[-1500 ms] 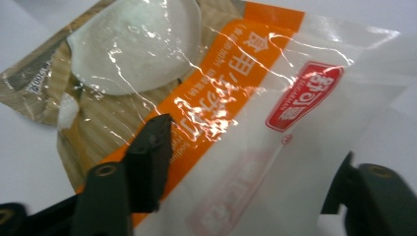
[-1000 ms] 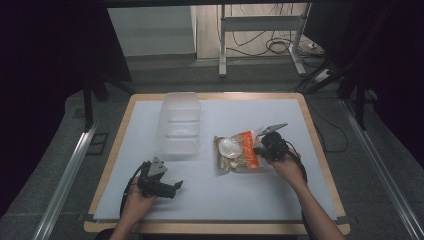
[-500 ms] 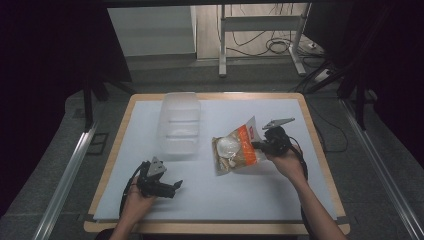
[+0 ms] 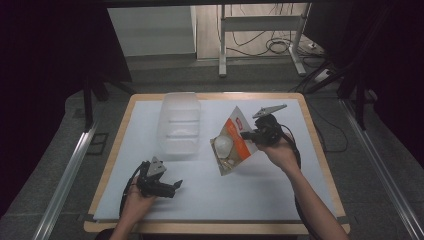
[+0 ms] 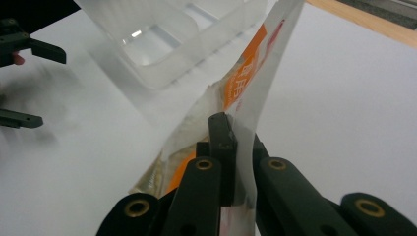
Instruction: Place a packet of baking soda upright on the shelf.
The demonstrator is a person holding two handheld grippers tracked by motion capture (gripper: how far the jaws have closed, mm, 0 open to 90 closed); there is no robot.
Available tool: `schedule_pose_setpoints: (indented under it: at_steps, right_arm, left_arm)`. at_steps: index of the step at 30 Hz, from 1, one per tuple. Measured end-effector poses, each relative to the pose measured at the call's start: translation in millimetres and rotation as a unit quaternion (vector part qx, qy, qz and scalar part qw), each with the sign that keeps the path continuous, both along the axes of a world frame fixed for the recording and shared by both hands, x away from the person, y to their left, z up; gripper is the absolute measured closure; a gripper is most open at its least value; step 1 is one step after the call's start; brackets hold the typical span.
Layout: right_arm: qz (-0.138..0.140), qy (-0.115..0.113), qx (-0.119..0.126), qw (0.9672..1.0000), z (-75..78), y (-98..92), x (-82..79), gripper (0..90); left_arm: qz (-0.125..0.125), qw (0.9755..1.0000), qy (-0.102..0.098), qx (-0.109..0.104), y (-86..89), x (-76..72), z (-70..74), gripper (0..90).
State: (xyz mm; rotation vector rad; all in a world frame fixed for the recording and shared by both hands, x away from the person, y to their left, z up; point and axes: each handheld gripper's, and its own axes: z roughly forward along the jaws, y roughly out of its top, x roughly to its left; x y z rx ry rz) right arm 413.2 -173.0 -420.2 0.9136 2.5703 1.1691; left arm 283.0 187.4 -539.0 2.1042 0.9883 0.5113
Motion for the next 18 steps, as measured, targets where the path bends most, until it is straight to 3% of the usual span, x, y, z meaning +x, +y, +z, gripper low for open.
schedule_pose_setpoints:
  at_steps: [8,18]
  right_arm:
    - [0.015,-0.017,-0.014,0.9997,21.2,12.9,-0.5,89.3]
    - [0.013,-0.04,-0.025,0.9988,35.7,13.6,6.7,89.4]
  left_arm:
    - [0.001,1.0,0.0,0.0,0.2,0.1,0.0,1.1]
    - [-0.002,1.0,0.001,0.001,0.0,0.3,0.4,1.1]
